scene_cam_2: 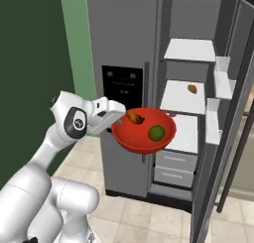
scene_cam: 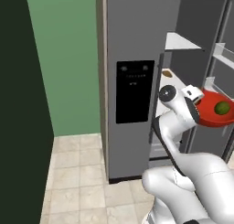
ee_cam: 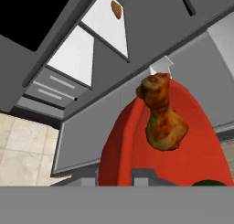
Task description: Pick the chicken drumstick and lime from their plates and place them in the bowl. Then put the bowl in the fridge.
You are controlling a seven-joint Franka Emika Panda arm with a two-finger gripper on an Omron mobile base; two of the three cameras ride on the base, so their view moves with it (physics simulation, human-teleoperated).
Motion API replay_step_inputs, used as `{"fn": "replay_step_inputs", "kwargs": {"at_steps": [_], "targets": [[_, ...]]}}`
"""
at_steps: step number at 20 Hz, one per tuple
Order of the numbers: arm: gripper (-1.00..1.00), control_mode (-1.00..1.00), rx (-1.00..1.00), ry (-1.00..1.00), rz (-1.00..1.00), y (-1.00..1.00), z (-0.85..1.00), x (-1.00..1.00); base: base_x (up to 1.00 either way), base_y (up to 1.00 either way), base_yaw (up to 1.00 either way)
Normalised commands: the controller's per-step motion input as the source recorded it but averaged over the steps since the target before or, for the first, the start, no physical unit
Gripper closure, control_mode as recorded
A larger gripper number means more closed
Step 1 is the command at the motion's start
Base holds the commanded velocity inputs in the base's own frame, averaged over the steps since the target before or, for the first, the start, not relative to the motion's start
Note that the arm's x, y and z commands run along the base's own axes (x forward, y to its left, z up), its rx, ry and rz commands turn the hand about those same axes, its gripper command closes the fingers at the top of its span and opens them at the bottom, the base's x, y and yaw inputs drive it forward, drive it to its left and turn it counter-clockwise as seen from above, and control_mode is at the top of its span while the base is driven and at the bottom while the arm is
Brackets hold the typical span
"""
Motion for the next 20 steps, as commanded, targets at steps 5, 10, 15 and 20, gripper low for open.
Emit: {"fn": "replay_step_inputs", "kwargs": {"at_steps": [5, 10, 15, 20], "targets": [[1.00, 1.00, 0.00, 0.00, 0.00, 0.00, 0.00, 0.00, 0.64, -0.26, -0.13], [1.00, 1.00, 0.00, 0.00, 0.00, 0.00, 0.00, 0.00, 0.68, -0.36, -0.03], [1.00, 1.00, 0.00, 0.00, 0.00, 0.00, 0.00, 0.00, 0.50, -0.30, -0.27], [1.00, 1.00, 0.00, 0.00, 0.00, 0.00, 0.00, 0.00, 0.40, -0.22, -0.33]]}}
